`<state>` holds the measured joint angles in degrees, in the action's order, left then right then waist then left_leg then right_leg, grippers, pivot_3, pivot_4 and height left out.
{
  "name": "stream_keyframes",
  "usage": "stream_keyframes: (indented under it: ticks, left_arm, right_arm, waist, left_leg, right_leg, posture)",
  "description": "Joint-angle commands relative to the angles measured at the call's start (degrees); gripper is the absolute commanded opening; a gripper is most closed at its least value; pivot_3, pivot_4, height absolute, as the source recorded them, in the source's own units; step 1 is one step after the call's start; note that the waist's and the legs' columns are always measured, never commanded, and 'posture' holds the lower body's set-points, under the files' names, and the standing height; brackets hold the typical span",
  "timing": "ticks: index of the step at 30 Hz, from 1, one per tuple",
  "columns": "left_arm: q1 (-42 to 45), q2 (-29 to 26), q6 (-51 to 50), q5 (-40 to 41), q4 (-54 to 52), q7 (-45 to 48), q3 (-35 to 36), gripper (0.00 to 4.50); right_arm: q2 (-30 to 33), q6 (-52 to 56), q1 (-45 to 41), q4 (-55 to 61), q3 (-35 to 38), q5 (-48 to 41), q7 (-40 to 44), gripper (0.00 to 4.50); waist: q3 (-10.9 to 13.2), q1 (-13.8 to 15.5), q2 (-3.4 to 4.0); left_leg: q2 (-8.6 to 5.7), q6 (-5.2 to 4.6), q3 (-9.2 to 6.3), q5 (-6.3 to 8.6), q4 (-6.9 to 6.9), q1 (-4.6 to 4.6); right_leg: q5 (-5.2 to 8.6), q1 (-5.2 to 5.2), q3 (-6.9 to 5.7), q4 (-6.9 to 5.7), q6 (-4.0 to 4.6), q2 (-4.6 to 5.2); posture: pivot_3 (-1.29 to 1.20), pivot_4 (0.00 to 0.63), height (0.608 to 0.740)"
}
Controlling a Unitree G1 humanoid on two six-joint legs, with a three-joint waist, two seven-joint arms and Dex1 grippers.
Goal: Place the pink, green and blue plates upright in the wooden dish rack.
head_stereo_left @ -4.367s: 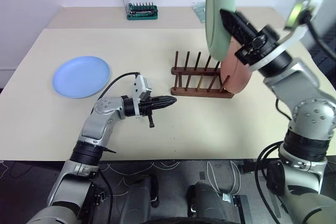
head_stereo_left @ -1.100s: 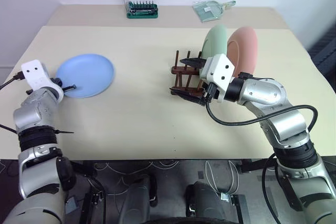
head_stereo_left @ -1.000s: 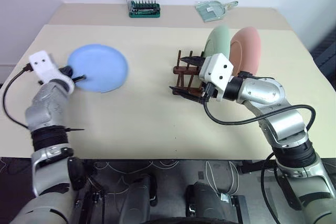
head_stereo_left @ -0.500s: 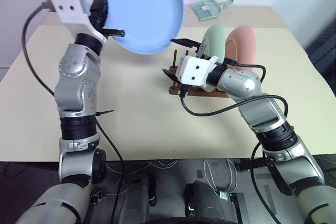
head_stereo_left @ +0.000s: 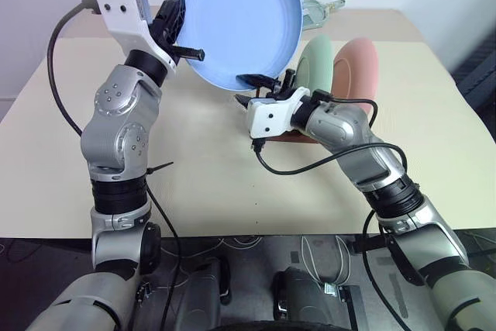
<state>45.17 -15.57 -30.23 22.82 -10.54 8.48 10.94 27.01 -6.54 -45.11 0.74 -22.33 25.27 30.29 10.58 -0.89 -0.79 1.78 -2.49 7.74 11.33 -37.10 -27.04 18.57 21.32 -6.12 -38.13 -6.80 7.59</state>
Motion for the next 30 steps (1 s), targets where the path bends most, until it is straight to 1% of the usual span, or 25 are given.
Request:
stream_keyframes:
  ticks: [1, 5, 7, 8, 9, 12, 13, 15, 17, 20, 22, 24, 27, 28, 30]
  left_arm:
    - [0.6, -0.7, 0.0, 0.8, -3.1, 0.1, 0.9, 0.00]
    - [0.5, -0.4, -1.2, 2.3, -3.1, 0.5, 1.6, 0.00]
    - [0.5, 0.0, -1.5, 3.3, -3.1, 0.5, 2.2, 0.65]
    - [0.5, 0.2, -1.4, 3.9, -3.3, 0.6, 2.6, 0.89]
    - [0.5, 0.3, -1.3, 4.3, -3.4, 0.6, 2.8, 1.29]
    - [0.6, 0.4, -0.9, 5.1, -3.5, 0.3, 3.5, 2.89]
    - [1.3, 1.1, -0.2, 6.4, -3.2, -0.8, 5.4, 3.35]
    - [3.0, 2.5, 1.3, 9.3, -2.0, -3.5, 9.7, 4.44]
    - [4.3, 1.8, 4.2, 9.5, 0.0, -4.8, 12.8, 4.44]
    - [4.8, -2.0, 8.1, 7.4, 4.2, -4.0, 14.9, 4.44]
    - [4.3, -5.1, 9.5, 5.6, 8.0, -3.3, 15.4, 4.44]
    - [2.6, -8.4, 12.1, 2.9, 11.4, -1.2, 14.8, 4.44]
    - [0.9, -10.9, 13.7, 0.9, 14.2, 0.7, 13.5, 4.44]
    - [-0.3, -12.0, 13.5, 0.5, 15.1, 2.5, 12.7, 4.44]
    - [-5.3, -14.7, 15.3, -2.4, 15.2, 9.4, 7.9, 4.44]
  right_arm:
    - [-0.5, -1.2, -1.1, 0.6, 0.9, 1.4, -0.9, 0.06]
    - [-0.8, -1.4, -0.7, 0.8, 1.1, 1.8, -0.8, 0.06]
    - [-0.9, -1.5, -0.5, 1.0, 1.1, 2.2, -0.9, 0.00]
    - [-0.8, -1.6, -0.4, 1.1, 1.1, 2.6, -1.2, 0.00]
    - [-0.8, -1.7, -0.3, 1.1, 1.2, 2.9, -1.3, 0.00]
    - [-1.0, -1.9, -0.3, 1.1, 1.3, 3.2, -1.6, 0.00]
    - [-1.0, -2.1, -0.3, 1.2, 1.3, 3.2, -1.6, 0.00]
    - [-1.0, -2.5, -0.2, 1.3, 1.5, 3.0, -1.7, 0.00]
    - [-1.1, -3.0, -0.2, 1.4, 1.8, 2.4, -1.8, 0.00]
    - [-2.7, -2.8, -0.5, 1.8, 3.1, -0.6, -1.6, 0.00]
    - [-4.8, -1.5, -0.6, 3.4, 5.0, -5.6, -0.4, 0.00]
    - [-6.8, -0.1, -0.8, 5.4, 6.8, -10.7, 0.9, 0.00]
    - [-8.7, 3.0, -0.8, 7.5, 8.7, -15.3, 2.1, 0.00]
    - [-10.1, 6.0, -0.8, 8.9, 10.0, -19.0, 2.6, 0.00]
    - [-13.0, 12.6, -0.3, 12.3, 12.9, -27.9, 3.8, 0.00]
  waist:
    - [0.0, 0.0, 0.00]
    - [0.0, 0.0, 0.00]
    - [0.0, 0.0, 0.00]
    - [0.0, 0.0, 0.00]
    - [0.0, 0.0, 0.00]
    - [0.0, 0.0, 0.00]
    - [0.0, 0.0, 0.00]
    - [0.0, -0.1, 0.00]
    - [0.0, -0.1, 0.00]
    - [0.0, -0.3, 0.00]
    - [0.0, -0.2, 0.00]
    - [0.0, -0.1, 0.00]
    - [0.0, 0.1, -0.01]
    - [0.0, 0.1, -0.01]
    - [0.0, 0.0, -0.02]
  left_leg:
    - [0.00, 0.00, -0.01, 0.00, 0.00, 0.00]
    - [0.00, 0.00, -0.01, 0.00, 0.00, 0.00]
    - [0.00, 0.00, 0.00, 0.00, 0.00, 0.00]
    - [0.00, 0.00, -0.01, 0.00, -0.01, 0.00]
    - [0.00, 0.00, -0.01, 0.00, 0.00, 0.00]
    - [0.00, 0.00, -0.02, 0.00, 0.00, 0.00]
    - [0.00, 0.00, -0.02, 0.00, 0.00, 0.00]
    - [0.00, 0.01, -0.02, 0.00, -0.01, 0.01]
    - [0.01, 0.01, -0.03, -0.01, -0.02, 0.01]
    - [0.02, 0.02, -0.02, -0.02, 0.01, 0.05]
    - [0.02, 0.03, -0.02, -0.02, 0.02, 0.09]
    - [0.01, 0.03, -0.02, -0.02, 0.01, 0.09]
    - [-0.01, 0.02, -0.02, -0.02, 0.02, 0.07]
    - [-0.01, 0.03, -0.03, -0.01, 0.02, 0.06]
    - [-0.01, 0.02, -0.03, -0.01, 0.01, 0.04]
  right_leg:
    - [0.00, 0.00, 0.00, 0.00, 0.00, -0.01]
    - [0.00, -0.01, 0.00, 0.00, 0.00, -0.01]
    - [0.00, -0.01, 0.00, 0.00, 0.00, -0.01]
    - [0.00, -0.01, 0.00, 0.00, 0.00, -0.01]
    - [0.00, -0.01, 0.00, 0.00, 0.00, -0.01]
    - [0.00, -0.02, 0.00, 0.00, 0.00, -0.01]
    - [0.00, -0.02, 0.00, 0.00, 0.00, -0.01]
    - [0.00, -0.02, 0.00, 0.00, 0.00, -0.01]
    - [0.00, -0.01, 0.00, 0.00, 0.00, -0.01]
    - [0.00, -0.03, 0.00, -0.01, 0.00, -0.02]
    - [0.00, -0.08, 0.00, 0.00, 0.00, -0.03]
    - [0.00, -0.09, 0.00, -0.01, 0.00, -0.04]
    - [0.00, -0.07, 0.00, 0.01, 0.00, -0.04]
    - [0.00, -0.08, -0.01, 0.01, 0.00, -0.05]
    - [0.00, -0.06, -0.01, 0.01, 0.00, -0.05]
  posture:
    - [0.00, 0.150, 0.736]
    - [0.00, 0.150, 0.736]
    - [0.00, 0.150, 0.736]
    - [0.00, 0.150, 0.736]
    - [0.00, 0.150, 0.736]
    - [0.00, 0.150, 0.736]
    - [0.00, 0.150, 0.736]
    - [0.00, 0.150, 0.736]
    - [0.00, 0.150, 0.736]
    - [0.00, 0.150, 0.736]
    - [0.00, 0.150, 0.736]
    - [0.00, 0.150, 0.736]
    - [0.00, 0.150, 0.736]
    - [0.00, 0.150, 0.736]
    - [0.00, 0.150, 0.736]
